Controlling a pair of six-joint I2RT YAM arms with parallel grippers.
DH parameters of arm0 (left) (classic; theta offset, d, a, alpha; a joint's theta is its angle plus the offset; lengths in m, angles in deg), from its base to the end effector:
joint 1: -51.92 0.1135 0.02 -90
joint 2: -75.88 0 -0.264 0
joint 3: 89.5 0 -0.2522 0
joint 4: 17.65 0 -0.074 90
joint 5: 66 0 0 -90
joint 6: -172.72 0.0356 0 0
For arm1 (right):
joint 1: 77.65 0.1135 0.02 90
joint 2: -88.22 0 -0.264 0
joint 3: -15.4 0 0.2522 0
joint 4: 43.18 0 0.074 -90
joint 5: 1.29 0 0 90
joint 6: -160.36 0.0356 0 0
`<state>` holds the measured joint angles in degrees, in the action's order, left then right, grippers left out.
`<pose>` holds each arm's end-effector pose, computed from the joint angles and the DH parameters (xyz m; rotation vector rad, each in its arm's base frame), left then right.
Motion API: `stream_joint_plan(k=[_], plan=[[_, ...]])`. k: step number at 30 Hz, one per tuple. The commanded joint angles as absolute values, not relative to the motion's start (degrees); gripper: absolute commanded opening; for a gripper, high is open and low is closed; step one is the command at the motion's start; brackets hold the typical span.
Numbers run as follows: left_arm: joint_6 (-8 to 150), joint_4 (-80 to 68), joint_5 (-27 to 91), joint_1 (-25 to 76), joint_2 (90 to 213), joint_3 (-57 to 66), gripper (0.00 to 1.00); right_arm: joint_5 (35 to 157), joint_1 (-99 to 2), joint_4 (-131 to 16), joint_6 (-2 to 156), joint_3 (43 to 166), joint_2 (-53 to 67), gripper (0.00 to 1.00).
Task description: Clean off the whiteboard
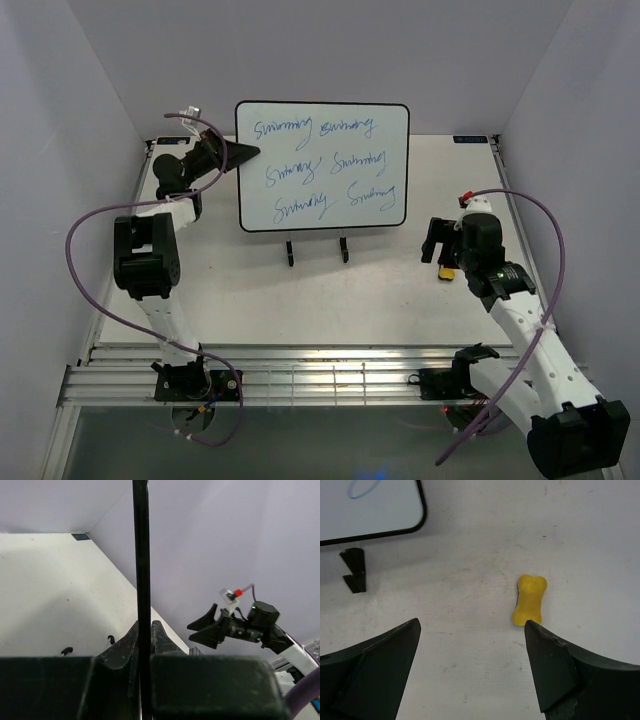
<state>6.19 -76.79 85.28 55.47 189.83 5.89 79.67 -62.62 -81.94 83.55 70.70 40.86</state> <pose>0.4272 -0.0048 0.2765 0.1485 1.5206 -1.6051 0.1798 0.0425 0.2866 0.0606 2.1031 0.1298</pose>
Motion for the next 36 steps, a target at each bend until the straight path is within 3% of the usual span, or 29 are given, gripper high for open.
stream_joint_plan(k=[1,5,10,16,36], plan=[[4.3,-85.65,74.64,55.61,176.45,6.68,0.0,75.97,-67.09,-79.62,86.44,71.43,36.28,0.9],[9.59,-70.82,73.4,55.61,168.8,9.41,0.0,77.45,-71.57,-77.86,87.06,70.64,30.41,0.91],[12.84,-61.56,72.34,55.61,160.63,11.87,0.0,76.49,-73.52,-76.99,88.81,70.99,21.27,1.0],[14.25,-52.85,72.78,56.4,153.5,15.3,0.0,78.68,-74.49,-75.75,86.54,73.1,12.21,0.76],[15.92,-46.87,80.16,57.81,146.72,22.25,0.0,81.33,-75.28,-74.17,82.49,74.95,4.55,0.57]])
